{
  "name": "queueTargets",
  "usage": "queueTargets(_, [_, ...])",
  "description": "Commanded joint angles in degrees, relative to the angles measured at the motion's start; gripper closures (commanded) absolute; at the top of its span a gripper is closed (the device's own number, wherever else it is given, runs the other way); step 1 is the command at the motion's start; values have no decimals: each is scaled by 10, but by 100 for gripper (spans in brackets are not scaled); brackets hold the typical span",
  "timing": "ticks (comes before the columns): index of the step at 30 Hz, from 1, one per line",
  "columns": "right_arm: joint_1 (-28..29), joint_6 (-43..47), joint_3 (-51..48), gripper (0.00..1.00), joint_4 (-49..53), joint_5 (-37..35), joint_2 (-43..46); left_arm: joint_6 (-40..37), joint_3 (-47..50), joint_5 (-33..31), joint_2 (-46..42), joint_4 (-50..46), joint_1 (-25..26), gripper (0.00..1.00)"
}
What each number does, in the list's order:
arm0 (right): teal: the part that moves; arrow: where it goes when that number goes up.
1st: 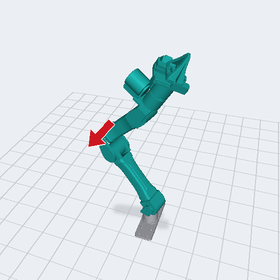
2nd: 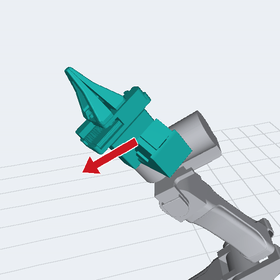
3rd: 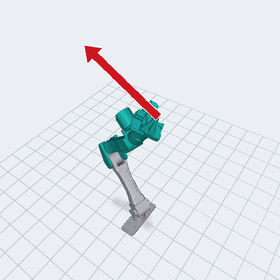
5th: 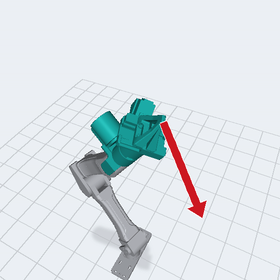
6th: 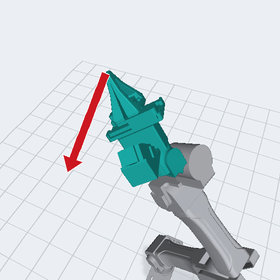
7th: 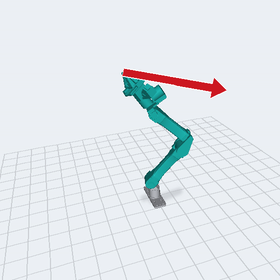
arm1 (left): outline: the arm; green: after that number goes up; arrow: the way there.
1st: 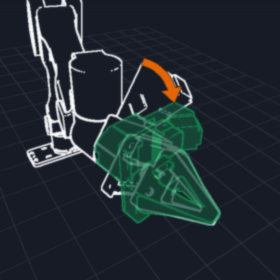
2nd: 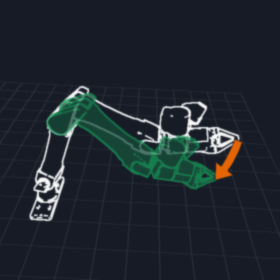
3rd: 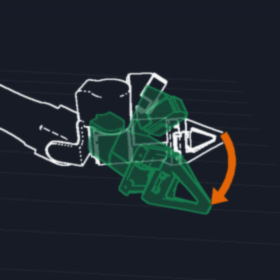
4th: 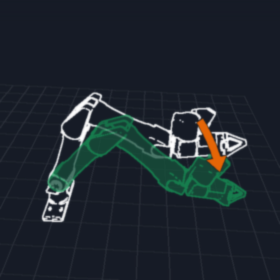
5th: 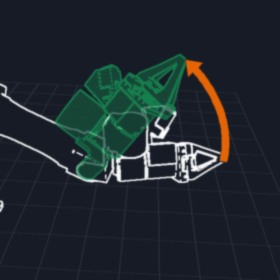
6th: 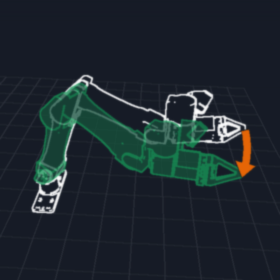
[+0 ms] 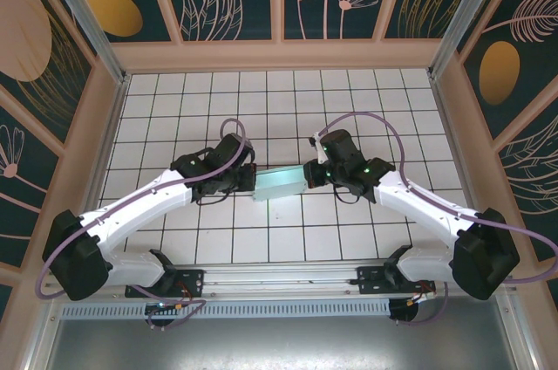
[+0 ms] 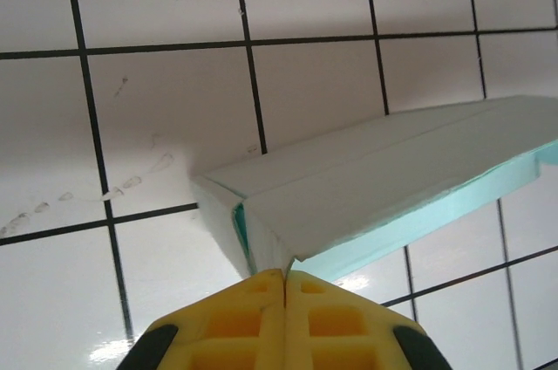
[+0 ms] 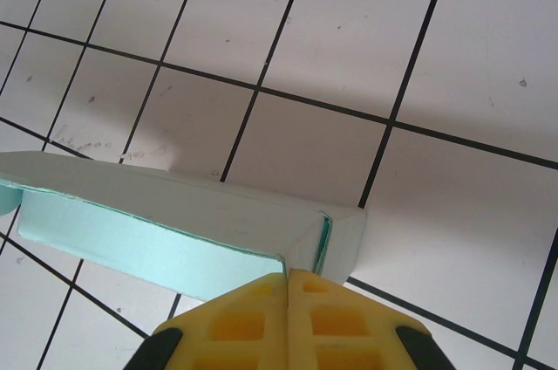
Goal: Fold the paper box
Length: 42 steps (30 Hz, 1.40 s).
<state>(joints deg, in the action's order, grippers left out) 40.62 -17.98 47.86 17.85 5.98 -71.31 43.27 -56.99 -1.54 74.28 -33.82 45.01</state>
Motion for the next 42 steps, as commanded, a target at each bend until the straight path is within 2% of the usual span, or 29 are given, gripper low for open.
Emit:
queueTargets(1, [8,-6,10,100,-5,7,3,49,-3,25,-12,40,2,100])
queueTargets(7, [10,-6,8,100,-5,7,4,55,9,28,-8,62,2,100])
queueTargets(11, [10,-6,3,100,-7,6,7,35,25,27,-6,63,2,100])
queueTargets(16, [13,15,-24,100,-30,8,13,2,63,57,-7,89,2,100])
queueTargets(22, [15,35,-73,100,-63,1,22,15,122,78,-15,127,2,100])
queueTargets(29, [20,56,-88,99,-83,2,26,11,128,76,-2,131,2,100])
queueTargets(31, [23,68,-81,86,-85,-1,44,8,124,72,1,127,2,100])
queueTargets(33, [25,82,-81,59,-103,-5,77,6,121,70,4,126,2,100])
queueTargets(35, [24,89,-85,50,-123,-11,107,4,119,74,9,126,2,99])
queueTargets(38, [24,77,-81,43,-145,-13,127,5,117,82,17,129,2,98])
queueTargets(42, [23,7,-63,43,-154,-34,88,5,113,84,21,131,2,96])
